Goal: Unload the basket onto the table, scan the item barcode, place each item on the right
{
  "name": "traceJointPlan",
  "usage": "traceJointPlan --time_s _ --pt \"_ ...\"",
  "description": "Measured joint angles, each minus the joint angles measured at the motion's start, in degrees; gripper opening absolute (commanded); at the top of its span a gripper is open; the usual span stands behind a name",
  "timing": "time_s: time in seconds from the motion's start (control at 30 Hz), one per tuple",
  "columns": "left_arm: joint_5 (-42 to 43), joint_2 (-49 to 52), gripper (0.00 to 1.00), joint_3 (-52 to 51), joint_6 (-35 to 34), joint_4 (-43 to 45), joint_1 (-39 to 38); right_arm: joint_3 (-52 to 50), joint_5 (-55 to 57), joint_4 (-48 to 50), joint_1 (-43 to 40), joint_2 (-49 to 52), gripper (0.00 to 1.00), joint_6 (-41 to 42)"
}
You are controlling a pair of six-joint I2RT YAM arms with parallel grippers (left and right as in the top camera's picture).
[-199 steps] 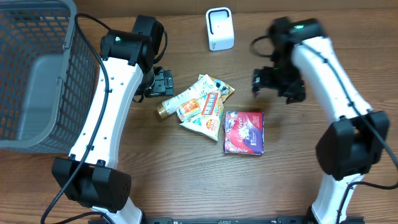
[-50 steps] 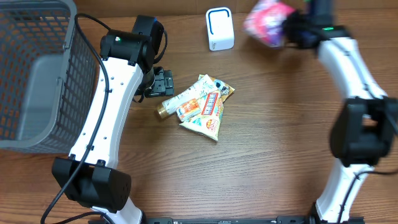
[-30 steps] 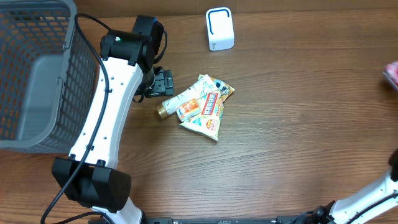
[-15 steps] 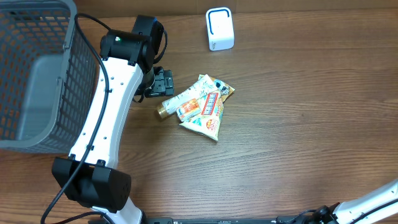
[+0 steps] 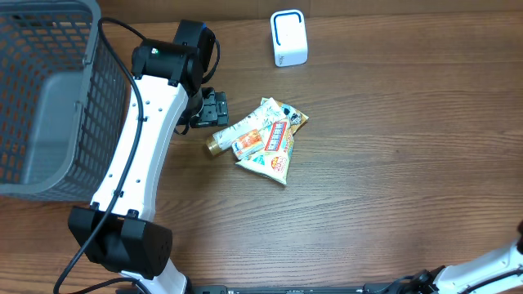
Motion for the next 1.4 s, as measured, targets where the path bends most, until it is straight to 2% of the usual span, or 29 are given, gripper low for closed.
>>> traceJointPlan --time_s 0.2,0.3,0.33,0.4,0.6,0.7,0.77,0.83,1.07,1.23,1.4 --pt "0.0 0.0 1.0 0.0 0.0 -0.02 0.0 -0.7 -8.37 -11.54 13.86 -1.73 1.0 -10.67" --pt "0.0 0.0 1.0 0.0 0.0 0.0 0.0 -4.07 -9.33 -10.75 23.61 -1.73 1.0 -14.16" --pt "0.02 0.0 1.0 0.0 0.0 -0.04 0.0 -6.69 -9.18 -8.31 29.53 -1.7 1.0 -15.08" --pt "0.02 0.0 1.0 0.0 0.0 -0.02 0.0 -9.09 -8.74 -5.6 34.32 -1.7 1.0 -14.86" --pt "0.0 0.0 1.0 0.0 0.0 0.0 0.0 -19.82 -5.33 10.8 52.76 -1.51 0.99 -4.55" --pt "0.0 0.0 1.0 0.0 0.0 -0.04 0.0 -23.85 -3.3 17.09 60.11 -1.51 0.96 1.49" --pt "0.0 0.0 1.0 0.0 0.0 -0.02 0.0 -25.0 -0.83 18.93 63.52 -1.49 0.9 5.09" --pt "0.0 0.0 1.0 0.0 0.0 -0.02 0.0 -25.2 2.47 19.37 66.23 -1.51 0.85 9.22" --pt "0.0 0.0 1.0 0.0 0.0 -0.02 0.0 -25.22 12.02 25.22 73.61 -1.49 0.8 19.91" --pt "0.0 0.0 1.0 0.0 0.0 -0.02 0.0 -25.22 18.88 29.68 79.19 -1.42 0.67 27.26" --pt "0.0 0.0 1.0 0.0 0.0 -0.02 0.0 -25.22 24.11 30.69 82.62 -0.02 0.65 32.7"
